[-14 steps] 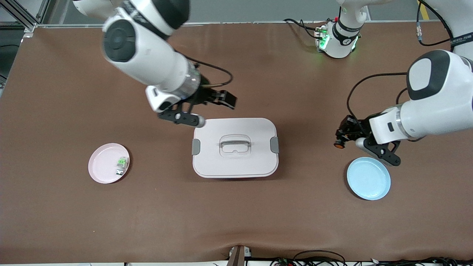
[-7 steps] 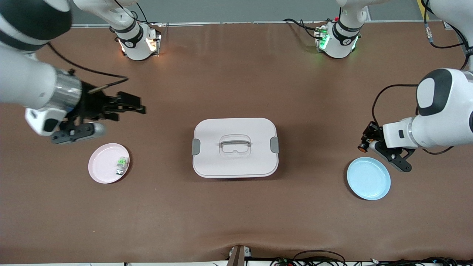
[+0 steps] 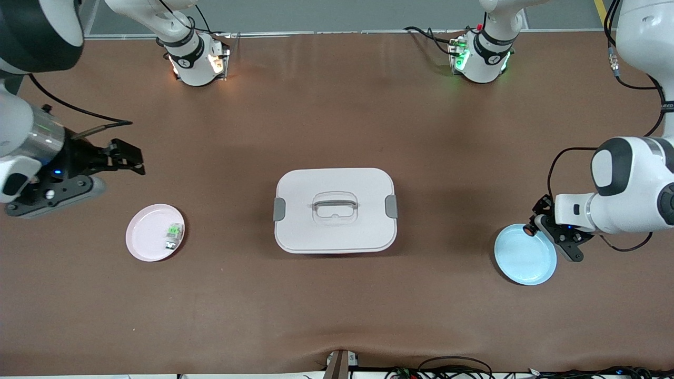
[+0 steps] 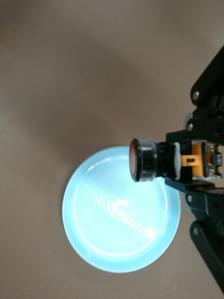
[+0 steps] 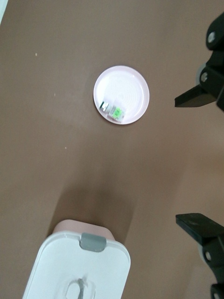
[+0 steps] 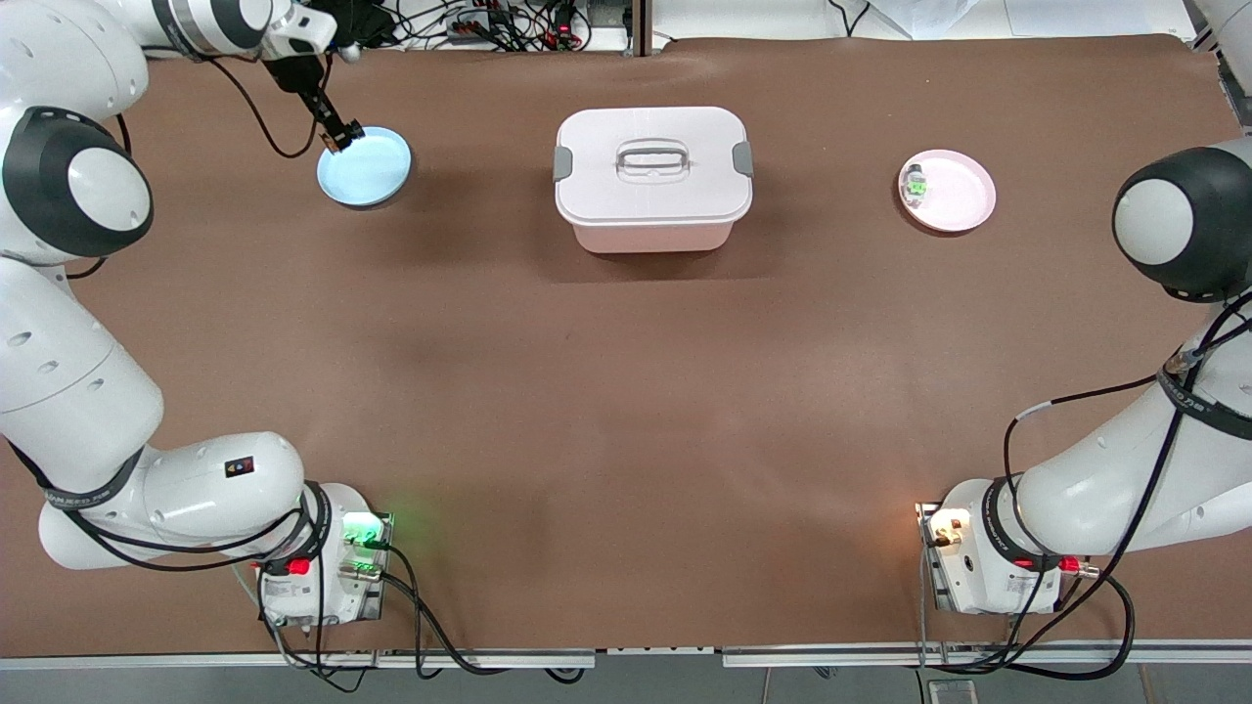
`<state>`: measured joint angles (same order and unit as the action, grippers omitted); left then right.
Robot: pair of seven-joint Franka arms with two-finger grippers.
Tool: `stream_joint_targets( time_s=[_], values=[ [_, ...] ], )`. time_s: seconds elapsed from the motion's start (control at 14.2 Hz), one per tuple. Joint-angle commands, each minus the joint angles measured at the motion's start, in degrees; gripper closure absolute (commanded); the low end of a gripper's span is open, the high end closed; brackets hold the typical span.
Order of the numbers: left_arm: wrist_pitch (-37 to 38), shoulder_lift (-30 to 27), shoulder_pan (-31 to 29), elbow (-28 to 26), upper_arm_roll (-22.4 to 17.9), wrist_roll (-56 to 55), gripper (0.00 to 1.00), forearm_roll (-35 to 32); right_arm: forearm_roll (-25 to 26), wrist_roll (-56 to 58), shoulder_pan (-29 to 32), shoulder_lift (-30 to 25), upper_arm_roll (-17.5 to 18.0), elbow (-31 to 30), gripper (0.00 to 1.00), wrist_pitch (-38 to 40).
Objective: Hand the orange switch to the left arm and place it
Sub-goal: 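Carry the switch to the blue plate while the right gripper withdraws, then lower the switch onto the blue plate and open the left gripper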
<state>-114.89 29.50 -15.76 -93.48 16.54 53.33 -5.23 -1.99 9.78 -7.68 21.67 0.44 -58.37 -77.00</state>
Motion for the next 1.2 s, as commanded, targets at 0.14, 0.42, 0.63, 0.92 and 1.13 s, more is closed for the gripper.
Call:
stream_joint_targets(
  time_s=[0.14,0.42,0.63,0.92,1.13],
  values=[
    [-9.2,2.65,-1.91,-3.02,0.42,11.94,1.0,-4.43,1.2,1.29,3.89,-3.12,0.26,-0.61,0.0,-1.39],
    [-16.05,6.79,-4.37,-2.93,0.42,27.76,1.0,-4.53,1.11,1.56,5.13,-4.8,0.17,-0.96,0.0,-2.01],
    [-20.1,9.25,-4.98,-2.32,0.42,35.07,1.0,-4.53,0.23,1.56,6.61,-5.06,0.26,-1.31,0.0,-1.66],
    [-23.18,10.39,-4.63,-2.06,0.42,39.82,1.0,-4.53,3.3,3.22,6.89,-5.24,0.0,-1.31,0.0,-1.58],
    [-23.63,12.15,-4.46,-0.91,0.42,44.21,1.0,-4.53,6.03,8.41,6.71,-5.41,0.08,-1.31,0.0,-1.49]
  ],
)
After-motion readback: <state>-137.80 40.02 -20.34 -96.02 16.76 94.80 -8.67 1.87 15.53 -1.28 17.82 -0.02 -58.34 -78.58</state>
